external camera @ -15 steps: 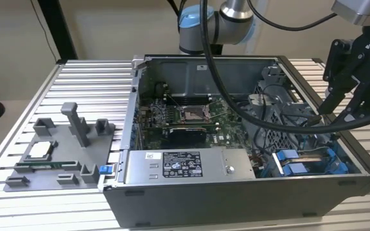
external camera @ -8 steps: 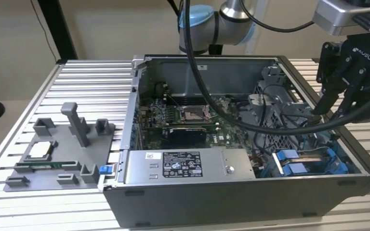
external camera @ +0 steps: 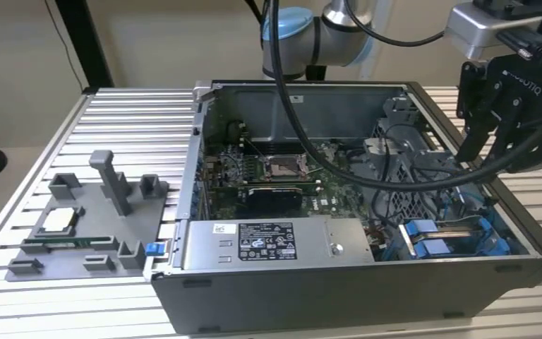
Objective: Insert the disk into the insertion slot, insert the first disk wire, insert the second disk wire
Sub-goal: 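Insert the first disk wire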
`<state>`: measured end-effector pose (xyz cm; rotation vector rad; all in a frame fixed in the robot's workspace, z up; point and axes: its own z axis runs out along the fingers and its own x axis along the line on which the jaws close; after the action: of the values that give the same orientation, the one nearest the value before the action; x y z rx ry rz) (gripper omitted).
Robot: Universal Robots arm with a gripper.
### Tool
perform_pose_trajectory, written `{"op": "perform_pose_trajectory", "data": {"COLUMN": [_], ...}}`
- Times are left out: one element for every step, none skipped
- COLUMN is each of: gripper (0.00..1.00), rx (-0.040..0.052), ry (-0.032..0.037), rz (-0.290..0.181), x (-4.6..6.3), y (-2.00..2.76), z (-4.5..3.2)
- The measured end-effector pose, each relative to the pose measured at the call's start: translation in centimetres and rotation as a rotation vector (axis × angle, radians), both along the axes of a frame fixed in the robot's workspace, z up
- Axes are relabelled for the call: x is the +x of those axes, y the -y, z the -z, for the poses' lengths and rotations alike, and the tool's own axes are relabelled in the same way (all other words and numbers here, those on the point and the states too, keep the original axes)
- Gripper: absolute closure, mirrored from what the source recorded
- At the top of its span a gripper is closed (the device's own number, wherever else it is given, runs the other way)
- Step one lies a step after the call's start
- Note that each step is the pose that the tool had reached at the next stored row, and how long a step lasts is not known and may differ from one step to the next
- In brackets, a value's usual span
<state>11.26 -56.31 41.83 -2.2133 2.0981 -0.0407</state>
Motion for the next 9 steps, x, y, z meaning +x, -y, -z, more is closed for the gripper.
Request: {"op": "perform_pose_trajectory", "data": {"gripper": [0.0, 0.0, 0.0, 0.0, 0.0, 0.0, 0.0, 0.0, 0.0], "rx": [-0.0004, -0.0008, -0.0008, -0.001, -0.0011, -0.0014, -0.0016, -0.0018, -0.0018], "ry": [0.001, 0.0019, 0.0029, 0.0041, 0.0057, 0.0076, 0.0097, 0.0124, 0.015], "rz": [-0.007, -0.015, -0.022, -0.029, -0.036, -0.042, -0.047, -0.052, -0.057], "x": [0.0, -0.1, -0.1, -0.2, -0.2, -0.3, -0.3, -0.4, -0.4], "y": [-0.01, -0.02, -0.06, -0.1, -0.15, -0.19, -0.23, -0.26, -0.29], "z": [0.1, 0.23, 0.38, 0.53, 0.68, 0.82, 0.96, 1.08, 1.19]}}
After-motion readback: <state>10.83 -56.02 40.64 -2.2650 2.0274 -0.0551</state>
